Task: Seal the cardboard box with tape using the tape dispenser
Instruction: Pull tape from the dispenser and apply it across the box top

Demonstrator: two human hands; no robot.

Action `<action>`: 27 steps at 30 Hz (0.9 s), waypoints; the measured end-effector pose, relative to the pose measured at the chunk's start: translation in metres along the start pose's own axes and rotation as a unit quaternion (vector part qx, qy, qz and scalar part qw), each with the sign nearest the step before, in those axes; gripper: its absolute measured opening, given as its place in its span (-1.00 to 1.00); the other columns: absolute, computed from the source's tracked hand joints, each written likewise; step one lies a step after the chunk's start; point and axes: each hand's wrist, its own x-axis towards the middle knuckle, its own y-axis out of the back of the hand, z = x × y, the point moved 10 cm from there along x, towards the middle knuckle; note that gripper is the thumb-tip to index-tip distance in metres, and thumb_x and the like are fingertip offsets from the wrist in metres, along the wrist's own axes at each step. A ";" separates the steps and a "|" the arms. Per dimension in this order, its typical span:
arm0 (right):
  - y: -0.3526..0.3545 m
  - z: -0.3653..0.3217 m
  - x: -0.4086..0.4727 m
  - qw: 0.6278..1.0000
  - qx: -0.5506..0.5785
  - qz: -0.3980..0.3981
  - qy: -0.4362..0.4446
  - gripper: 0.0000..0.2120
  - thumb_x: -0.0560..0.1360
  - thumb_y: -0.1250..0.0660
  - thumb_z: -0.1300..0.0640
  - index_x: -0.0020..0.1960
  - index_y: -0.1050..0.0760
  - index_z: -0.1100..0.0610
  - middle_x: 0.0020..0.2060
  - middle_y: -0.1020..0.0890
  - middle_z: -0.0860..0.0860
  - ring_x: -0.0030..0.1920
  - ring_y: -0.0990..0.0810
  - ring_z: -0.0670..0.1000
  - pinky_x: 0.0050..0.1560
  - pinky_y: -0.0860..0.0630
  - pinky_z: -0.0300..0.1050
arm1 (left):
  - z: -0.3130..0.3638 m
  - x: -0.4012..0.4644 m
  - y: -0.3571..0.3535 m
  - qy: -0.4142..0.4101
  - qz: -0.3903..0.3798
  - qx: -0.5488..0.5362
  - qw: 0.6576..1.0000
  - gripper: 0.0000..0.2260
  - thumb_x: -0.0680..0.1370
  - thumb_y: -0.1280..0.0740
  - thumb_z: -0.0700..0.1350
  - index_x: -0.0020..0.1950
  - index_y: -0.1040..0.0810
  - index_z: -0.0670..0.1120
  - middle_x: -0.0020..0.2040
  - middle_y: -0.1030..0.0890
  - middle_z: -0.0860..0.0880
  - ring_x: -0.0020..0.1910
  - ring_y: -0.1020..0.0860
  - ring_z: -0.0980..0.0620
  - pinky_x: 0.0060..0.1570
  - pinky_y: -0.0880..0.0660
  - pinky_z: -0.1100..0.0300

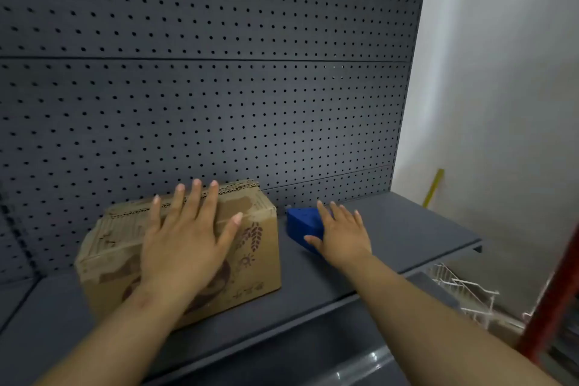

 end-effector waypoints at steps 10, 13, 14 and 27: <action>-0.030 0.005 0.021 0.998 -0.041 -0.034 0.025 -0.35 0.54 -0.19 -0.08 0.51 0.03 0.02 0.12 -0.57 0.11 0.14 -0.52 0.14 0.29 -0.34 0.01 | -0.002 0.001 -0.003 0.040 0.028 0.010 0.999 -0.25 0.38 0.45 0.35 0.53 0.18 0.10 0.56 0.06 0.01 0.53 0.11 0.03 0.45 0.28 -0.01; -0.021 0.008 0.024 0.999 -0.011 -0.016 0.039 -0.42 0.54 -0.22 0.02 0.49 -0.08 0.02 0.08 -0.62 0.08 0.04 -0.58 0.11 0.07 -0.48 -0.03 | -0.003 0.001 -0.003 0.052 0.024 0.002 0.998 -0.25 0.38 0.44 0.35 0.53 0.17 0.10 0.56 0.05 0.01 0.53 0.11 0.03 0.45 0.28 0.00; -0.016 0.010 0.025 0.999 0.002 -0.016 0.046 -0.43 0.53 -0.23 0.02 0.48 -0.12 0.00 0.10 -0.62 0.08 0.05 -0.58 0.10 0.08 -0.48 -0.04 | -0.004 0.000 -0.002 0.056 0.023 -0.004 0.998 -0.26 0.39 0.42 0.35 0.53 0.16 0.10 0.56 0.05 0.02 0.53 0.11 0.04 0.45 0.28 0.01; 0.205 -0.037 -0.006 0.933 0.230 0.054 0.270 -0.46 0.45 -0.39 0.10 0.35 -0.32 -0.20 0.29 -0.45 -0.09 0.15 -0.40 -0.05 0.04 -0.32 -0.23 | -0.036 0.030 0.049 0.094 0.045 -0.177 0.979 -0.28 0.44 0.23 0.33 0.54 -0.02 0.04 0.55 -0.08 0.03 0.53 0.03 0.08 0.46 0.24 0.06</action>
